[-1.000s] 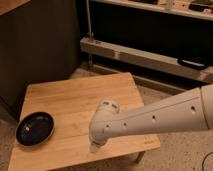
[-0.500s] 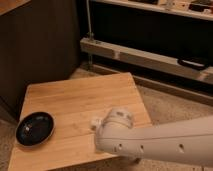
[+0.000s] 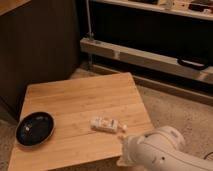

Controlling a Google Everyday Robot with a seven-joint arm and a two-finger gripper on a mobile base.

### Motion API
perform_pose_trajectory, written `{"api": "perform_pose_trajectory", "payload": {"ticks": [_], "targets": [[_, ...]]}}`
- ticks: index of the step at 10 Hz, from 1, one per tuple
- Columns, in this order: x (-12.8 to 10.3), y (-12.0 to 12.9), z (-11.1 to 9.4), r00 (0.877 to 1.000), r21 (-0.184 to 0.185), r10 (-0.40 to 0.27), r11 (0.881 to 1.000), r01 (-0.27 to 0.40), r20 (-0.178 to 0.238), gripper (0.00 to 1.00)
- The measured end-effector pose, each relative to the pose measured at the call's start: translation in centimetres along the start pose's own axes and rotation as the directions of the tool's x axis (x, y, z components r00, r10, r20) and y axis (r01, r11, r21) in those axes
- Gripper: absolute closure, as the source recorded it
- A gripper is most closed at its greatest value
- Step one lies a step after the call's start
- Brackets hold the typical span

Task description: Place the bottle in the ceramic bowl

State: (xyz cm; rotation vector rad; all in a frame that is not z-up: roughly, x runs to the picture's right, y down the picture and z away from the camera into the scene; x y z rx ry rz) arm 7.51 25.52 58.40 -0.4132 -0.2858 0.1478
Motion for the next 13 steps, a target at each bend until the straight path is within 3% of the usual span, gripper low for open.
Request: {"api": "perform_pose_trajectory", "payload": {"ticks": [4, 7, 10, 13], "targets": [[2.4, 2.0, -1.7, 1.000, 0.007, 0.006, 1.000, -0.006, 0.019, 0.35], [2.6, 2.2, -1.3, 0.999, 0.027, -0.014, 1.000, 0.013, 0.047, 0.35], [4.0, -0.5, 0.9, 0.987, 0.123, -0.103, 0.988, 0.088, 0.120, 0.35], [6.5, -7.1, 3.0, 0.972, 0.200, -0.155, 0.973, 0.118, 0.178, 0.35]]}}
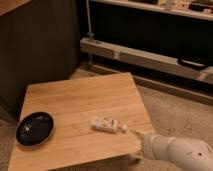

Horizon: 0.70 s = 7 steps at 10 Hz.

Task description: Place the bottle in the ceramic bowl

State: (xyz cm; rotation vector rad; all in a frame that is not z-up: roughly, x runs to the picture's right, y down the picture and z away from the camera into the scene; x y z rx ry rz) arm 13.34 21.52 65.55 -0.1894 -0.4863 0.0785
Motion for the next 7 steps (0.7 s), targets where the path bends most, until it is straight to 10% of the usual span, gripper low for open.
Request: {"api": "perform_pose_trajectory", "payload": {"ticks": [4, 7], "targets": [[3.4, -6.0, 5.1, 0.998, -0.016, 0.063, 0.998, -0.063, 0.001, 0.35], [4.1, -5.9, 7.9, 0.987, -0.064, 0.161, 0.985, -0.161, -0.009, 0.35]]}}
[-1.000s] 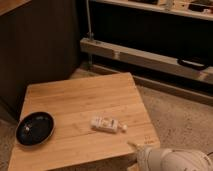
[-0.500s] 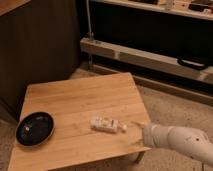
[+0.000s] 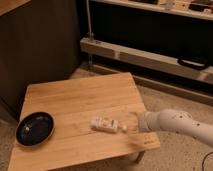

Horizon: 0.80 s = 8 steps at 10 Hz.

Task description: Place the bottle in the ceramic bowl

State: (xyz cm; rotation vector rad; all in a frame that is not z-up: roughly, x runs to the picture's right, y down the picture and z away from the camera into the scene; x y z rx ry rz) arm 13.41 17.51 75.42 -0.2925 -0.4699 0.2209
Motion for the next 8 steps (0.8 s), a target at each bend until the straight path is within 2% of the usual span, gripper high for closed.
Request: {"api": "perform_pose_trajectory", "payload": {"ticks": [2, 4, 6, 7, 8], "targets": [[-1.2, 1.8, 1.6, 0.997, -0.031, 0.073, 0.997, -0.073, 0.000, 0.35], [-4.0, 3.7, 3.2, 0.993, -0.056, 0.122, 0.991, -0.122, 0.000, 0.35], [-6.4, 4.7, 4.8, 0.991, -0.077, 0.137, 0.988, -0.137, 0.000, 0.35], [-6.9, 5.0, 5.2, 0.990, -0.081, 0.141, 0.987, -0.141, -0.002, 0.35], [-8.2, 5.4, 5.9, 0.992, -0.087, 0.122, 0.989, -0.123, -0.011, 0.35]]}}
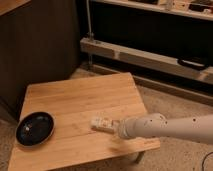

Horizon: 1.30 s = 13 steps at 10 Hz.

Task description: Place the bottle in the ceramic bowl

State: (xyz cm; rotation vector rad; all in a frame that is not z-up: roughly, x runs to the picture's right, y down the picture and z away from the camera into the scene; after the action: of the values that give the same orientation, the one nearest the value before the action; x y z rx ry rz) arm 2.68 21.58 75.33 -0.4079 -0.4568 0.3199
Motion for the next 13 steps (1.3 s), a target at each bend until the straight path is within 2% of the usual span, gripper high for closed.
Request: {"api": "perform_pose_trajectory", "payload": {"ticks": [2, 4, 9, 13], "targets": [[-1.2, 0.4, 0.9, 0.999, 0.002, -0.041, 0.999, 0.041, -0.027, 0.35], [-1.0, 0.0, 0.8, 0.998, 0.018, -0.054, 0.998, 0.055, -0.042, 0.35], [0.8, -3.5, 0.4, 0.997, 0.060, -0.069, 0.996, 0.071, -0.029, 0.35], [1.4, -5.2, 2.1, 0.996, 0.030, -0.093, 0.995, 0.093, -0.006, 0.35]]}}
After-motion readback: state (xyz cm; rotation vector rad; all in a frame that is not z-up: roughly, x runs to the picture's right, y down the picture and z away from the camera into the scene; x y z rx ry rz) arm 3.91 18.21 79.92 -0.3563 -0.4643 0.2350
